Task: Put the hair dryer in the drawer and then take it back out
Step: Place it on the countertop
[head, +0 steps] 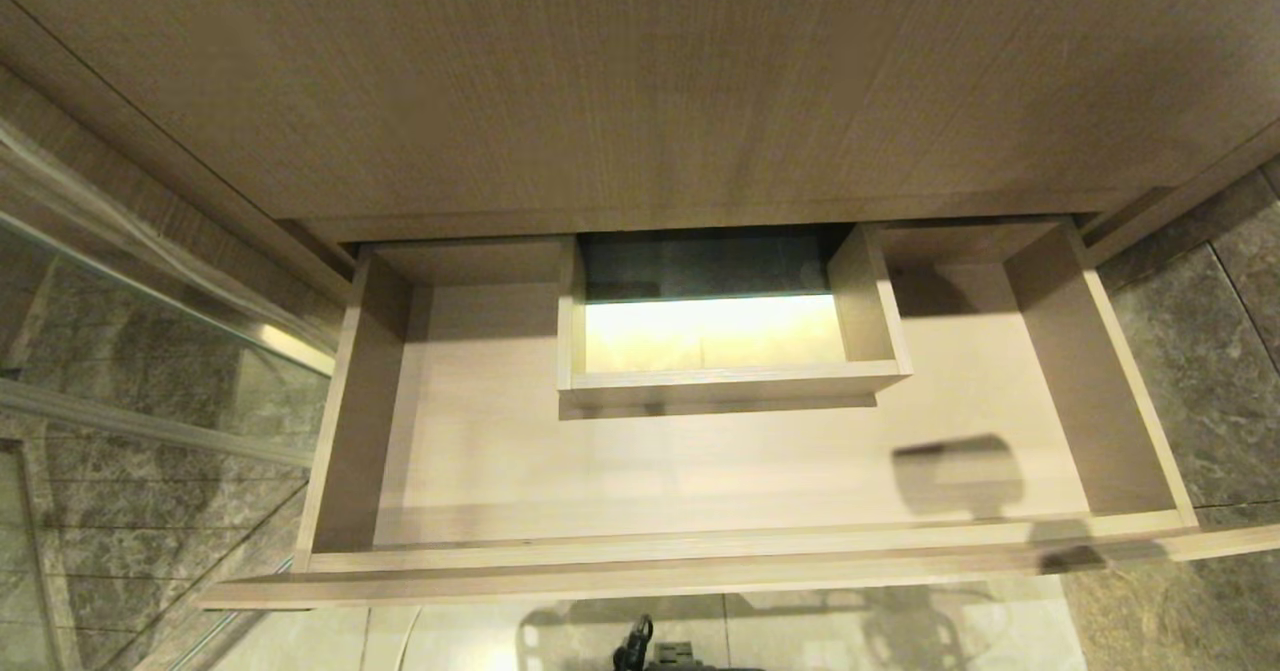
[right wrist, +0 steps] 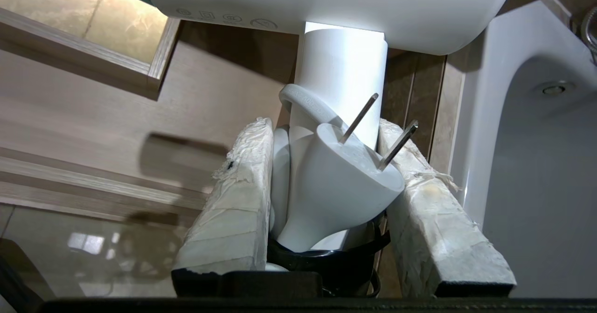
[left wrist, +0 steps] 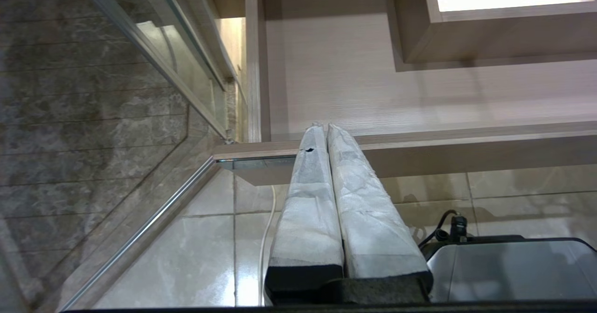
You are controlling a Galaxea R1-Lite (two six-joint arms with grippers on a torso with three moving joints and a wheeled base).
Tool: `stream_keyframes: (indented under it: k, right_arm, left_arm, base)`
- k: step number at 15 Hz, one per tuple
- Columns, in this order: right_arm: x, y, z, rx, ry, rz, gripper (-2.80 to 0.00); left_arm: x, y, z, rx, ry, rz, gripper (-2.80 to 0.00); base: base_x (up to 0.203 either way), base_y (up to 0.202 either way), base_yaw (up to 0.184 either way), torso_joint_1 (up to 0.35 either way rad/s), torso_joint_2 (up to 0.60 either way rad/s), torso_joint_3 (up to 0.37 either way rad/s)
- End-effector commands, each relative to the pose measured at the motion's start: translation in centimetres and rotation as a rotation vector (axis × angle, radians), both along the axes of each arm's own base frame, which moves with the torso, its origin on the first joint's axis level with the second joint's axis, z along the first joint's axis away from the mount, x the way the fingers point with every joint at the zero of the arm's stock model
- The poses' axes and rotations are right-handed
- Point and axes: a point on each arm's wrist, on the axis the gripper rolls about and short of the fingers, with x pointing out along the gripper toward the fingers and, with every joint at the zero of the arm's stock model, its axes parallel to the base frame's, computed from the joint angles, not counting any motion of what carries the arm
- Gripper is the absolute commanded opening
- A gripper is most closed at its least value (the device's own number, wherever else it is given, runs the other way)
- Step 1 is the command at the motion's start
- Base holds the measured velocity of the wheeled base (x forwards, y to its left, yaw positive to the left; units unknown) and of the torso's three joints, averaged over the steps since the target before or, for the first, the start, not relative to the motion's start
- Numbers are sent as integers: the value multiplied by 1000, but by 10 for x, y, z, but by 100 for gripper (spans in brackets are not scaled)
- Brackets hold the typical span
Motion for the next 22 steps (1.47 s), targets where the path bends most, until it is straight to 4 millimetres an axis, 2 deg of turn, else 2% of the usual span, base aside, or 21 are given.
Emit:
stream_keyframes:
  k: [1, 7, 22]
  right_arm:
    - [1, 0, 0, 3, -1, -1, -280]
    - [-1, 0, -1, 5, -14, -3, -280]
    - [-9, 4, -7, 27, -34, -3, -280]
  left_arm:
    - [0, 0, 0, 1, -1, 0, -280]
    - [0, 0, 0, 1, -1, 0, -280]
    - [0, 0, 0, 0, 1, -1, -280]
  base:
    - [0, 0, 0, 0, 0, 0]
    - [0, 0, 0, 101, -244, -150]
    - [0, 0, 0, 241, -534, -295]
